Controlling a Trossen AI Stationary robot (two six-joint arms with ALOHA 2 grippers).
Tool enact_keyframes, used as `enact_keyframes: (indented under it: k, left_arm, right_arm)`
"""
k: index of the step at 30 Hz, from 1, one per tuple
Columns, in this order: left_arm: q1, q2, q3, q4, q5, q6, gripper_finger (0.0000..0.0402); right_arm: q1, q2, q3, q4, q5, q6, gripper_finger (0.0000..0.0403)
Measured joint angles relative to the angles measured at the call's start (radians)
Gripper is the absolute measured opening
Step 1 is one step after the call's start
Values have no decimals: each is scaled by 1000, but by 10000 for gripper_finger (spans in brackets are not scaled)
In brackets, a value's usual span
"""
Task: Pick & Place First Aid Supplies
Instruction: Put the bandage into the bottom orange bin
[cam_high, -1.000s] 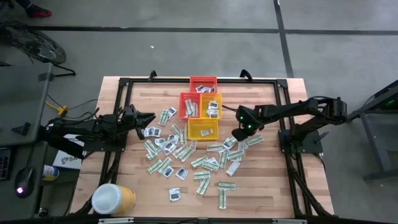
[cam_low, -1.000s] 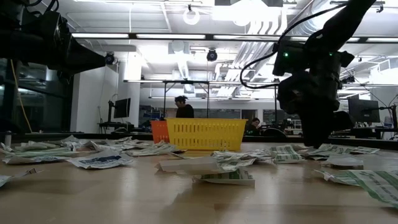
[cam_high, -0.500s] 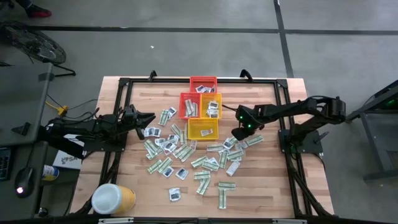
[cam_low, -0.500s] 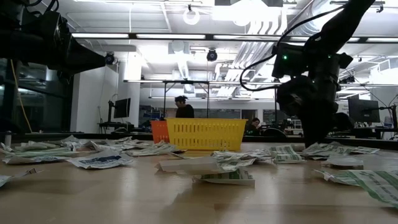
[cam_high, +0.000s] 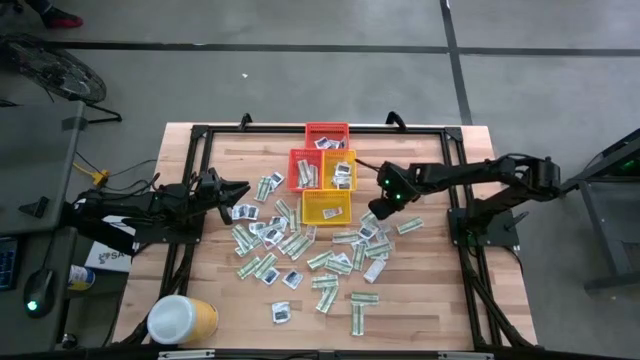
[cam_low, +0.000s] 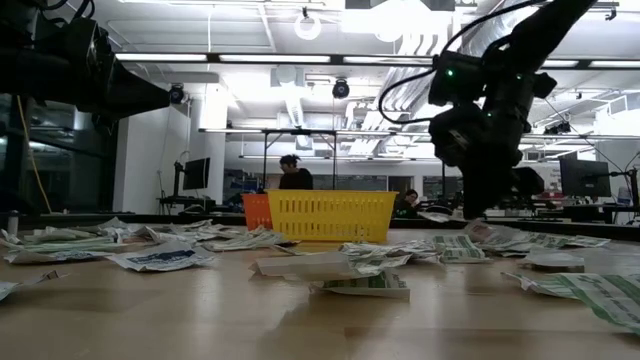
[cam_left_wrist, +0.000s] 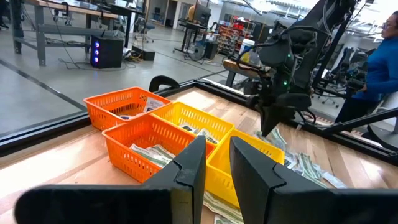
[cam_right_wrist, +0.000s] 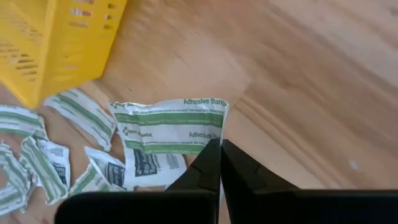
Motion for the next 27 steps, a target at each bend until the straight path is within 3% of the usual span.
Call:
enact_keyframes:
  k: [15, 27]
  left_arm:
    - [0, 0, 0, 0, 0, 0, 73]
    - [0, 0, 0, 0, 0, 0, 73]
  right_arm:
    - [-55, 4, 13, -56, -37, -71, 0]
    - [-84, 126, 15, -82, -93, 40, 0]
